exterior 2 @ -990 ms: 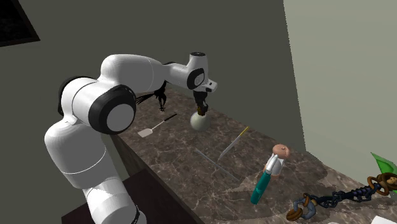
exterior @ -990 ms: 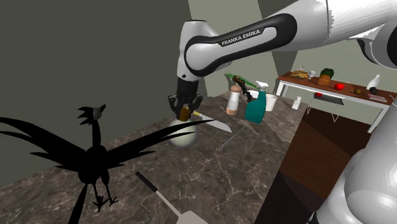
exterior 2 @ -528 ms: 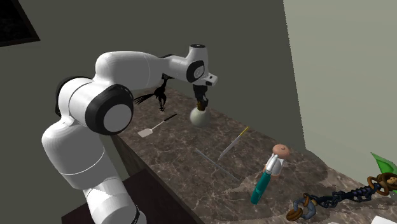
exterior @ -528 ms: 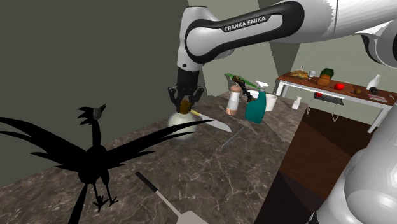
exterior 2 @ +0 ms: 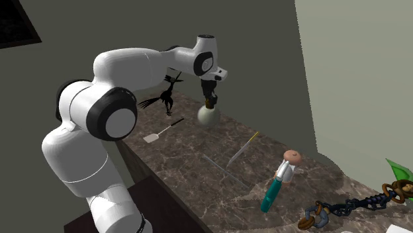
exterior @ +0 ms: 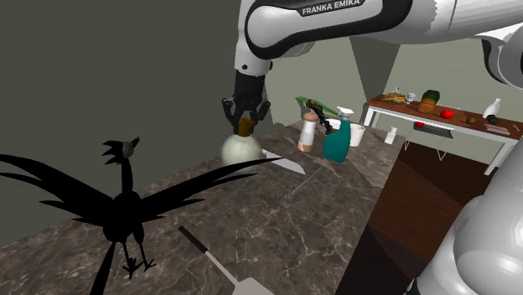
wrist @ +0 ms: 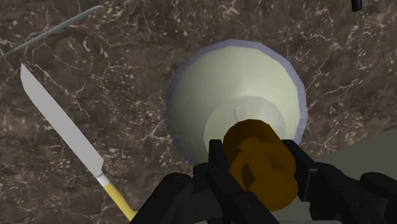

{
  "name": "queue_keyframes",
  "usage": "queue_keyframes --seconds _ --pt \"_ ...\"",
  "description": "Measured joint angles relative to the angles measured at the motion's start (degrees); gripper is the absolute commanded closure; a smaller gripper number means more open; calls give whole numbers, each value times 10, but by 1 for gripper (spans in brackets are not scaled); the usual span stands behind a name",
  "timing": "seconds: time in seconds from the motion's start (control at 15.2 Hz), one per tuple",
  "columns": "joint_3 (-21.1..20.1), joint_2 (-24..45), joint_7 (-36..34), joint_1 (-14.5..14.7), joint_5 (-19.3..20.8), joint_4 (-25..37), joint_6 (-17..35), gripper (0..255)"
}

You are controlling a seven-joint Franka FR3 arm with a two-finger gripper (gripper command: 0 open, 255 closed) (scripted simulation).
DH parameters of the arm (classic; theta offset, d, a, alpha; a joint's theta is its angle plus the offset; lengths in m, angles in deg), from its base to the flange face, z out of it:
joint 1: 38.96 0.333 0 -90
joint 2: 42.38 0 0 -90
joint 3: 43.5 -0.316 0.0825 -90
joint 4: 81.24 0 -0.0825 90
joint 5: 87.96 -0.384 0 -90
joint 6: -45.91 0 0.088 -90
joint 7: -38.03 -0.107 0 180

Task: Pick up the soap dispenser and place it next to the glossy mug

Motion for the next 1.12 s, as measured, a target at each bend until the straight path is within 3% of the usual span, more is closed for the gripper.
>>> queue_keyframes --seconds 1.12 --pt "-3 17 -4 3 5 151 -134 255"
